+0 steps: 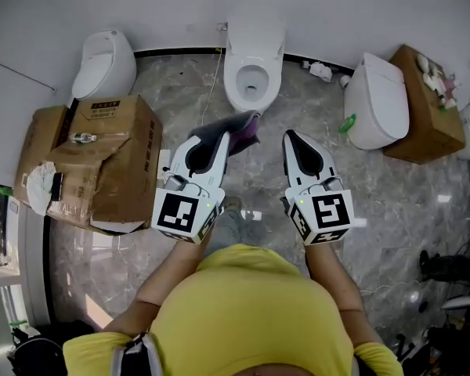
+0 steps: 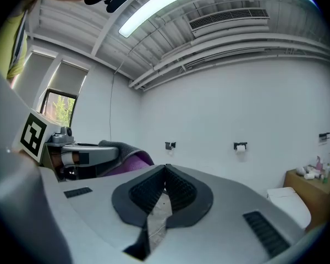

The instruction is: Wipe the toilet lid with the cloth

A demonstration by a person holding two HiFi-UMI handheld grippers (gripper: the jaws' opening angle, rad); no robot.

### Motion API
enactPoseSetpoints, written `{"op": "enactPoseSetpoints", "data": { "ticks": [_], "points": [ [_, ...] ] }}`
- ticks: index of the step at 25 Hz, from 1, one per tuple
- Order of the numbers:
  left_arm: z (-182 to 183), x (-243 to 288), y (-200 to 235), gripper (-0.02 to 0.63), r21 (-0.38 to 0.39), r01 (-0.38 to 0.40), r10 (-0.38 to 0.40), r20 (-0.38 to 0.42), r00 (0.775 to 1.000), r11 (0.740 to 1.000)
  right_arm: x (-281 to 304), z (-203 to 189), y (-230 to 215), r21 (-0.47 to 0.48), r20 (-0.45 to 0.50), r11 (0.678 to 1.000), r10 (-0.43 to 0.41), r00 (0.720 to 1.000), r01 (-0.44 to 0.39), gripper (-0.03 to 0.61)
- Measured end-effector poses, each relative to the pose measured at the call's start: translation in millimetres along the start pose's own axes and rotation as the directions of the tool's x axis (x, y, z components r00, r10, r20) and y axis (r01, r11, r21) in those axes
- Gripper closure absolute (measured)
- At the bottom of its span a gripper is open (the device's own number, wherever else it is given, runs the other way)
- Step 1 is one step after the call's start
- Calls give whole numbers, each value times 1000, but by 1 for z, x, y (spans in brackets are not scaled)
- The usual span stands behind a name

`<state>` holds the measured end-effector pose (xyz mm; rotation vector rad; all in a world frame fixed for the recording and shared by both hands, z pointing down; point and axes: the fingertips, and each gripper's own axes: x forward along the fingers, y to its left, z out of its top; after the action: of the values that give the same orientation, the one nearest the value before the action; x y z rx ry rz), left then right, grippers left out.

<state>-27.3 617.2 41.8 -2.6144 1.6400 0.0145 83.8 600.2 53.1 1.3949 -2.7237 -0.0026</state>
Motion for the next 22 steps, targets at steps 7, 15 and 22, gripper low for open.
{"op": "enactPoseSetpoints", "data": {
  "ticks": [7,15,22],
  "points": [
    [-3,77,74,597,0,35,-35,-8,999,999,102,13,-30,0,2,1000,-19,1000,19,561],
    [-4,138,123,597,-6,83,-83,14,996,997,168,18,-60,-8,-8,998,-70,997,70,561],
    [-17,165,142,597,-32,89,-89,-5,996,996,197,8,-73,-14,-37,998,-68,997,68,561]
  ]
}}
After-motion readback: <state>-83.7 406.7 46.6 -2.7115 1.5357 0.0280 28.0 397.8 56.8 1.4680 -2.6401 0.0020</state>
